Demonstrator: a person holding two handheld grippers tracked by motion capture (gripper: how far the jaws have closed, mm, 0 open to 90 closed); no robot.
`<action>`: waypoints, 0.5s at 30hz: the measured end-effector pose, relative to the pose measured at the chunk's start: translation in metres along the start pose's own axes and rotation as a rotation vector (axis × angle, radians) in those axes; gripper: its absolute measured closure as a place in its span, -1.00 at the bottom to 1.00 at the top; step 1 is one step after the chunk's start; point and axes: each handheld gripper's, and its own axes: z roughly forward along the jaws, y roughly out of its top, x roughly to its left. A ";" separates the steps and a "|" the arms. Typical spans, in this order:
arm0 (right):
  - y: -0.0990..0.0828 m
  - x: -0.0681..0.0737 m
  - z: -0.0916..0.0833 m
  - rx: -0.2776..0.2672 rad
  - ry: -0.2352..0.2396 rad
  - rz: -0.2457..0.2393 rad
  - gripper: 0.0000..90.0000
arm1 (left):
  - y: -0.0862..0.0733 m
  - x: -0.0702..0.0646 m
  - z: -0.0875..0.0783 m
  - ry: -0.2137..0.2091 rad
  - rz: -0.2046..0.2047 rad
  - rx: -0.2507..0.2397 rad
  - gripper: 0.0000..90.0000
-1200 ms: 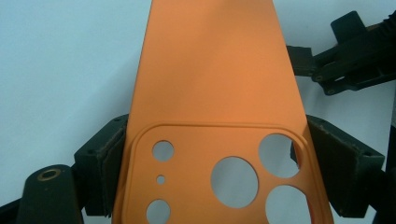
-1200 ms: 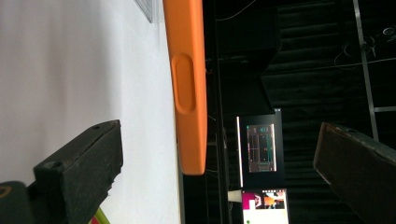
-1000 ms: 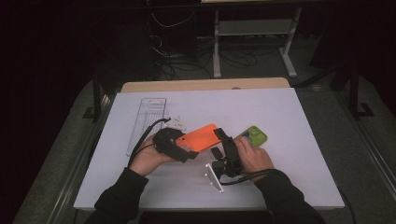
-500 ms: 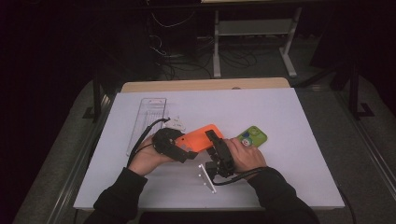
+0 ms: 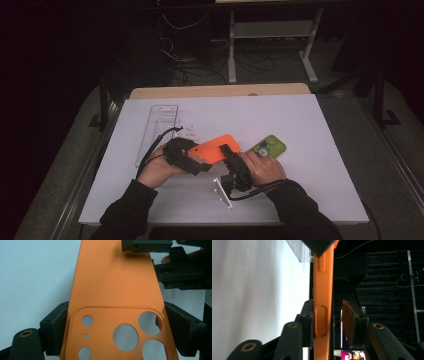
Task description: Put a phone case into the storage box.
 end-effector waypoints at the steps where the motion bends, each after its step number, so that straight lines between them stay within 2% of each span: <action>1: 0.000 0.000 0.000 0.003 0.004 0.000 0.44 | 0.000 0.000 0.000 0.001 -0.005 -0.004 -0.65; 4: -0.001 0.000 0.000 0.007 0.011 -0.005 0.56 | 0.000 0.000 -0.001 0.000 0.001 0.000 -0.65; 10: 0.001 0.002 -0.001 -0.003 0.015 -0.014 0.66 | 0.000 0.001 0.000 -0.006 0.001 0.003 -0.65; 11: 0.002 0.002 -0.001 -0.003 0.015 -0.014 0.67 | 0.000 0.000 0.001 -0.006 -0.018 -0.011 -0.65; 15: 0.002 0.001 -0.002 0.002 0.002 -0.021 0.73 | 0.000 0.000 0.000 -0.016 -0.030 -0.026 -0.65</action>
